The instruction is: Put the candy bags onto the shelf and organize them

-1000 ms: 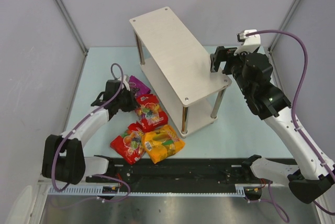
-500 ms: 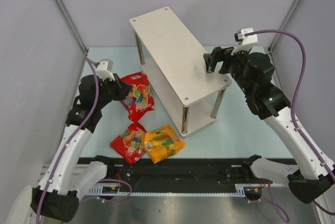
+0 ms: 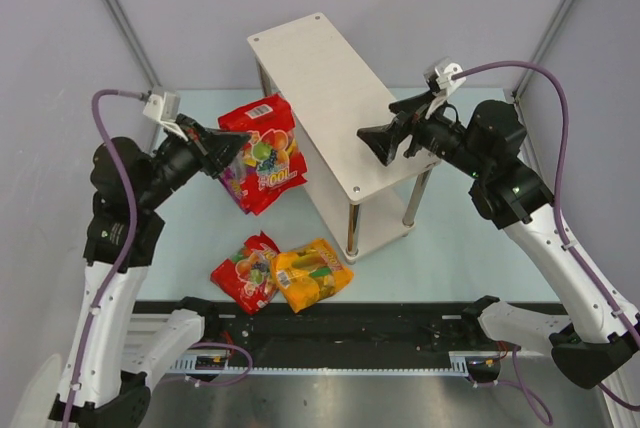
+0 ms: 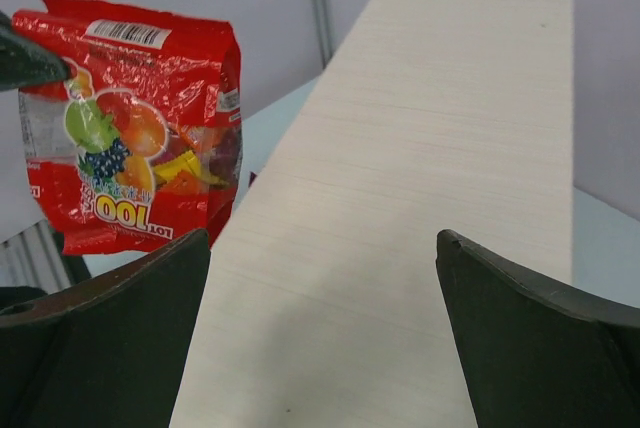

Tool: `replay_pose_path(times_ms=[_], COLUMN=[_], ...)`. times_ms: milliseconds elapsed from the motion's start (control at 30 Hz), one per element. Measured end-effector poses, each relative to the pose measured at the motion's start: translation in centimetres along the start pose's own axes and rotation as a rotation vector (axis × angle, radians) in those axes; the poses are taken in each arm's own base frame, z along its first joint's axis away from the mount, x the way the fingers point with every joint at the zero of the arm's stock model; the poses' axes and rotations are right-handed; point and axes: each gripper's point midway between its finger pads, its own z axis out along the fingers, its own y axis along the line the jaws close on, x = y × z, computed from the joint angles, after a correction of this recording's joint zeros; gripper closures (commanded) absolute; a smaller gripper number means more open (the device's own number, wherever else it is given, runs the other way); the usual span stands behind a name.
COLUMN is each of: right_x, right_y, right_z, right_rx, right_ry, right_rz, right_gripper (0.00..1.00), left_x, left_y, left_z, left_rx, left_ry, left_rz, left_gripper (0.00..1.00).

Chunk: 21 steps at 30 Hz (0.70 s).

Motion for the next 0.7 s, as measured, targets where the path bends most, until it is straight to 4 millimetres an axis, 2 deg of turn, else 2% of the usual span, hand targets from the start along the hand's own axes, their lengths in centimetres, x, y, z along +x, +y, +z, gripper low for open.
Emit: replay_pose_path(times_ms=[233, 400, 500, 700], right_x=[-1.1, -1.6, -1.8, -3.0], right_y=[2.7, 2.9, 1.9, -1.5], right_z=[-0.1, 0.0, 0.1, -0.9], right_rx=[-0.151, -0.156, -0.099, 0.118], right_ry=[-0.038, -0.057, -0.067, -0.114], right_rz=[-0.008, 0.002, 0.005, 0.017], right_gripper=[0.00, 0.00, 0.00, 0.00], left_x=[-5.3, -7.2, -8.7, -12.1], left_y=[-4.9, -6.9, -7.7, -7.1], left_z=[-2.3, -2.8, -1.8, 3.3], left_rx=[0.132, 0.204, 0.253, 0.320], left_ry=[-0.103, -0.146, -0.164, -0.194], left_rz=[0.058, 0.071, 0.066, 0.030], left_gripper=[1.00, 1.00, 1.00, 1.00])
